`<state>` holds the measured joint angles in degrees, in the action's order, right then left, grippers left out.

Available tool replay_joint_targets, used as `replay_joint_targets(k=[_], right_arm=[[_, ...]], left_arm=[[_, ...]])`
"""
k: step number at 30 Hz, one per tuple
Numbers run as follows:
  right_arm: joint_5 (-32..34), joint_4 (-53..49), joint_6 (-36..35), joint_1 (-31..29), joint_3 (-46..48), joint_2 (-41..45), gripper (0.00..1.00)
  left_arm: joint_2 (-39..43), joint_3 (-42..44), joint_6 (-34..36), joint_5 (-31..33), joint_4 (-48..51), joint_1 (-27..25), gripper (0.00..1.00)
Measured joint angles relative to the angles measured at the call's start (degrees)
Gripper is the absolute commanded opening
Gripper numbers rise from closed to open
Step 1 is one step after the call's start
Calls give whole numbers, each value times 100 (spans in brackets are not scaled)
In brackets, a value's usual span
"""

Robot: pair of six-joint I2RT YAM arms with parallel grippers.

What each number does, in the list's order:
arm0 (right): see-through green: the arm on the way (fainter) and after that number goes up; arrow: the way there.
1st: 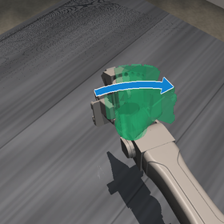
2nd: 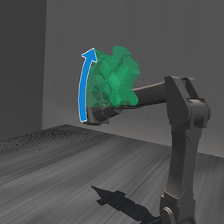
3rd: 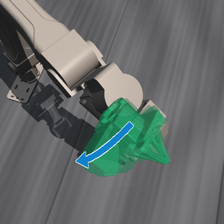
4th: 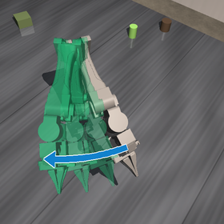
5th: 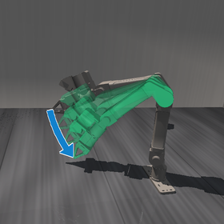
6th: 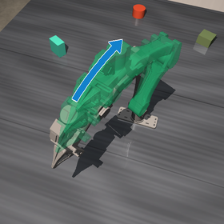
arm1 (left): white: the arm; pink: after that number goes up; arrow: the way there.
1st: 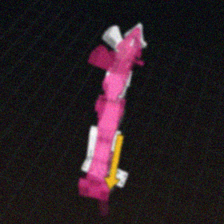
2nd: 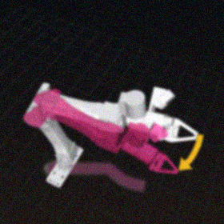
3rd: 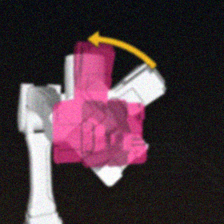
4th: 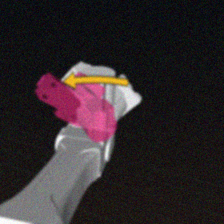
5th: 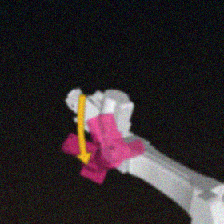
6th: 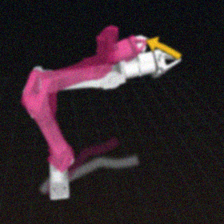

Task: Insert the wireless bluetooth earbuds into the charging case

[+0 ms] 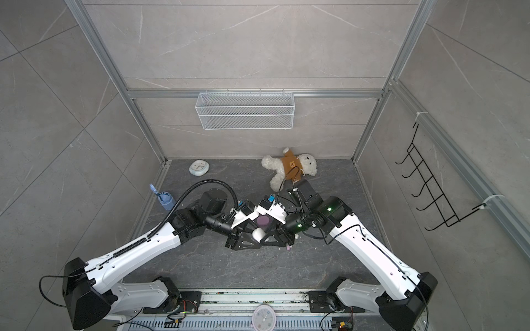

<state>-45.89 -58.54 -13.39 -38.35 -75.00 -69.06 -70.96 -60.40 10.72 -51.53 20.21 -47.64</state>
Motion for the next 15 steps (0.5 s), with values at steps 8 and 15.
replay_joint_targets(k=[8,15], right_arm=[[-122,-85,-39,-9,-2,0,42],[-264,-83,-37,-48,2,2,43]], left_arm=[[0,0,87,-7,68,4,80],[149,157,199,96,-138,-28,81]])
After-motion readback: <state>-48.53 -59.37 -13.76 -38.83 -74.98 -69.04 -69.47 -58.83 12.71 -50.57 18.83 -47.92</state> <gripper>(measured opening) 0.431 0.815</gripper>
